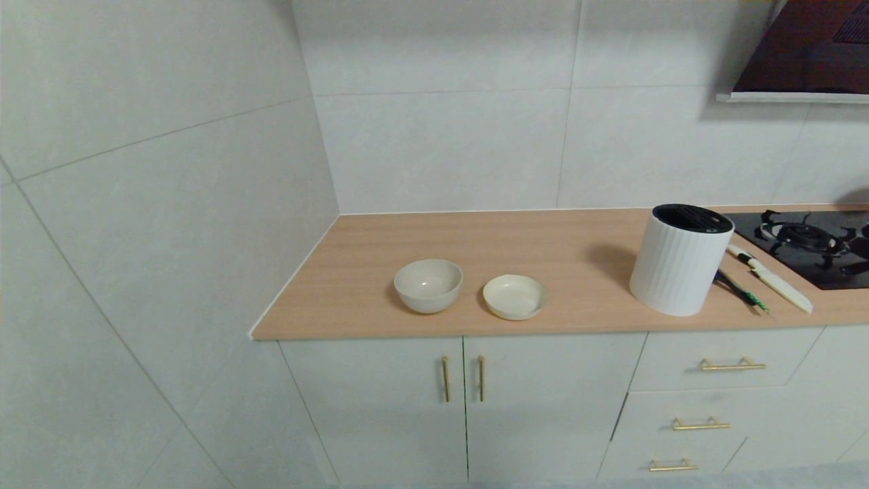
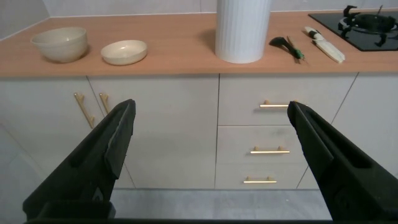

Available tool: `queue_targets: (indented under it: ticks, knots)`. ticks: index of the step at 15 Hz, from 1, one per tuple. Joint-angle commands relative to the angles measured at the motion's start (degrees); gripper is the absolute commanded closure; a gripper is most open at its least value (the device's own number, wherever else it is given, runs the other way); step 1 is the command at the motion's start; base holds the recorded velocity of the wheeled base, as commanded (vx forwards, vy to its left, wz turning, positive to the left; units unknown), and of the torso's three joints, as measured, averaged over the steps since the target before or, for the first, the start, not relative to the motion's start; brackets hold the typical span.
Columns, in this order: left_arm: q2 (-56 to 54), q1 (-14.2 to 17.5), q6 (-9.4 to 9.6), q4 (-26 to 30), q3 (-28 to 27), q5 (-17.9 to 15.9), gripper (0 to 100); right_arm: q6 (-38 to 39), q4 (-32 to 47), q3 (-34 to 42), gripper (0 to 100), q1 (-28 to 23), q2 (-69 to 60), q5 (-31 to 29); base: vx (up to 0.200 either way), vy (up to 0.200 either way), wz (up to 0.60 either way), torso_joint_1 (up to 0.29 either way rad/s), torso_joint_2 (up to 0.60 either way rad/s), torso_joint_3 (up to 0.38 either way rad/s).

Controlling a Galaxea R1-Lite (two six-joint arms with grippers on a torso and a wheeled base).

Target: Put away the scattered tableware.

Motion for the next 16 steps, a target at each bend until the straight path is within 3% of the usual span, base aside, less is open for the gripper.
queue_targets:
  ticks: [1,6,16]
  knots:
    - [0.00,-0.01,0.00,-0.01,-0.01,-0.02,0,0.00,0.00,0.00,0,-0.02,-0.01,0.04,0.000,0.000,0.00,0.000,0.00,0.000]
    - [0.00,-0.01,0.00,-0.01,-0.01,0.07,0,0.00,0.00,0.00,0,-0.02,-0.01,0.04,0.000,0.000,0.00,-0.106,0.22,0.124]
    - [0.00,-0.01,0.00,-0.01,-0.01,-0.02,0,0.00,0.00,0.00,0,-0.02,-0.01,0.04,0.000,0.000,0.00,-0.237,0.54,0.293]
